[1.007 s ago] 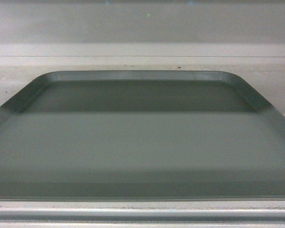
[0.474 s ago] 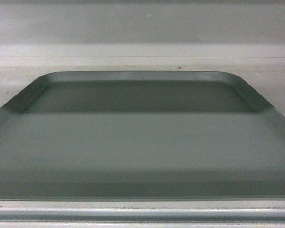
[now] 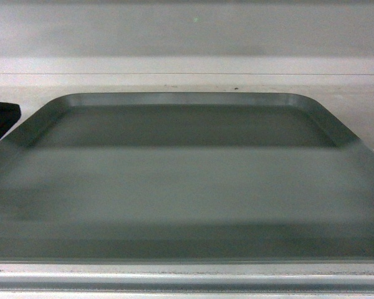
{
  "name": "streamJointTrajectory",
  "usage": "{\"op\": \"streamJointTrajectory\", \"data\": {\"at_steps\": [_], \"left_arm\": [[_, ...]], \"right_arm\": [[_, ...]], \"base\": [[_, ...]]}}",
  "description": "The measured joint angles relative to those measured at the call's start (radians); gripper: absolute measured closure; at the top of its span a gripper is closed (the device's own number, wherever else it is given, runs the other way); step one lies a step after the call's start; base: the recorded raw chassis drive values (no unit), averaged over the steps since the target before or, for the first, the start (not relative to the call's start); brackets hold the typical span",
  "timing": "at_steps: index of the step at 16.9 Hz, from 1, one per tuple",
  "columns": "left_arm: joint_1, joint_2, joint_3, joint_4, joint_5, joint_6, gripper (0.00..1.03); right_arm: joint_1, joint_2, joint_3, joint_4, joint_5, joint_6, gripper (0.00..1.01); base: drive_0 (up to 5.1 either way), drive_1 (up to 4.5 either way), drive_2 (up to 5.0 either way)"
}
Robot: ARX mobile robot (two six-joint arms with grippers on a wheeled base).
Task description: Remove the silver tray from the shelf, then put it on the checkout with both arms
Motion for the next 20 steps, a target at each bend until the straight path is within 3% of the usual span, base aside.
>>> {"op": "streamJointTrajectory", "data": {"at_steps": [11, 14, 18, 20], "left_arm": [[0.032, 0.194, 0.05, 0.016, 0.034, -0.006, 0.05], [0.029, 0.243, 0.052, 0.037, 0.023, 0.016, 0.05], [0.019, 0.265, 0.052, 0.059, 0.003, 0.019, 0.05], [0.012, 0.269, 0.049, 0.069, -0.009, 0.02, 0.05]], "right_arm": [[0.049, 0.231, 0.137, -0.077, 0.052, 0.045, 0.03], [0.09, 0.301, 0.154, -0.098, 0.123, 0.047, 0.03], [0.097, 0.348, 0.155, -0.074, 0.166, 0.045, 0.03], [0.105, 0.37, 0.159, -0.069, 0.206, 0.027, 0.03]], "base": [[0.0, 0.0, 0.0], [0.0, 0.0, 0.0], [0.0, 0.0, 0.0], [0.0, 0.0, 0.0]]}}
